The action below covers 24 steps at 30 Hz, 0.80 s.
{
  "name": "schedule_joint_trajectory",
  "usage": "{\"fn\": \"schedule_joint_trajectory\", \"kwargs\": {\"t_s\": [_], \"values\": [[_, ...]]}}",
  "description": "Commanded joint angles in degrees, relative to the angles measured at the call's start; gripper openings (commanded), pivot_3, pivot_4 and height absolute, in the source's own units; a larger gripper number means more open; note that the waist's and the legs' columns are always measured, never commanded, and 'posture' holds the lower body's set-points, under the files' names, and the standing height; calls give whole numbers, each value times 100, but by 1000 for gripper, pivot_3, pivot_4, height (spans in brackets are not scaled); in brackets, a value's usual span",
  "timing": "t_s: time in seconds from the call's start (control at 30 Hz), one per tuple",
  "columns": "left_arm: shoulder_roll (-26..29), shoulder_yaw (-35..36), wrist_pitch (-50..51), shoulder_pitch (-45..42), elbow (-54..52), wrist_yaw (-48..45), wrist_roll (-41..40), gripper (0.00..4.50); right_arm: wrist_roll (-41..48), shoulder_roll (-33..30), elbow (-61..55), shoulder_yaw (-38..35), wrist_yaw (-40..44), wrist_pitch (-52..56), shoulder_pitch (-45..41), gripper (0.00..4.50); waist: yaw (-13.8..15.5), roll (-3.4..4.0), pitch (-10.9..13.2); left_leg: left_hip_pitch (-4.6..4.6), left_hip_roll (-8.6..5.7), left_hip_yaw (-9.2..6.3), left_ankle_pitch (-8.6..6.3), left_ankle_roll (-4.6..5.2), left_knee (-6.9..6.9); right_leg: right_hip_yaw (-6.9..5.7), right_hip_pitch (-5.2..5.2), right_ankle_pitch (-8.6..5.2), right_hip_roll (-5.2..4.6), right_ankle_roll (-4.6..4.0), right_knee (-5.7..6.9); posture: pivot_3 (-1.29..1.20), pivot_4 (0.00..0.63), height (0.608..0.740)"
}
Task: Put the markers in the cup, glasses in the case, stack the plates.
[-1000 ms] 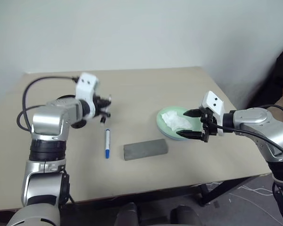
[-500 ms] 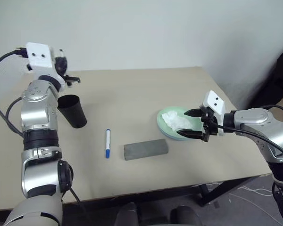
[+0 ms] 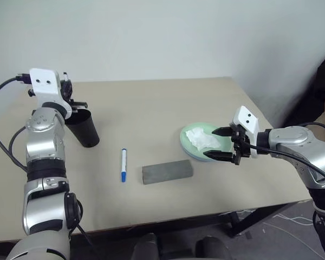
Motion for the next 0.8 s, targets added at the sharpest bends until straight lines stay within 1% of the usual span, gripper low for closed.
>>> {"fn": "schedule_joint_trajectory", "kwargs": {"t_s": [0.03, 0.37, 0.5, 0.57, 0.6, 0.7, 0.73, 0.8], "values": [[13, -58, -207, -3, -191, -94, 16, 12, 64, -11, -144, -222, -16, -25, -146, 4500, 2, -5, 0, 0, 0, 0, 0, 0, 0, 0, 0, 0, 0, 0, 0, 0, 0, 740], [-18, -90, -419, 205, -91, -176, 47, 12, 81, -21, -190, -250, -33, 6, -113, 4500, -1, -7, -1, 0, 0, 0, 0, 0, -1, -1, 0, 0, 0, 0, 0, 0, 0, 740], [57, -103, -416, 286, -94, -174, 110, 12, 75, -18, -195, -254, -37, -9, -126, 4500, 0, -8, -1, 0, 0, 0, 0, 0, 1, -2, -1, -2, -1, -1, 0, 0, 0, 740], [97, -68, -381, 319, -90, -208, 78, 573, 80, -17, -193, -266, -40, -10, -126, 4500, -3, -8, 0, 0, 0, 0, 0, 0, 0, -1, -2, -2, -2, -2, 0, 0, 0, 740], [116, -67, -352, 334, -119, -214, 77, 714, 79, -23, -190, -270, -37, -14, -123, 4500, -3, -8, -1, 0, 0, 0, -1, 0, -1, -1, -3, -3, -1, -2, 0, 0, 0, 740], [148, -87, -296, 315, -171, -188, 104, 1770, 69, -27, -156, -273, -25, -26, -141, 4500, 0, -8, 0, 0, 1, 0, 0, 0, -3, -1, -4, -1, -1, -3, 0, 0, 0, 740], [160, -92, -264, 297, -225, -229, 80, 2059, 58, -22, -141, -276, -32, -32, -150, 4500, 1, -9, 0, 0, 1, -1, 0, 0, -2, -2, -4, -1, -1, -3, 0, 0, 0, 740], [180, -110, -205, 259, -312, -263, 65, 2059, 45, -11, -110, -288, -43, -33, -172, 4500, 0, -9, 0, 0, 1, 0, -1, 0, 0, -2, -3, -2, -1, -3, 0, 0, 0, 740]]}}
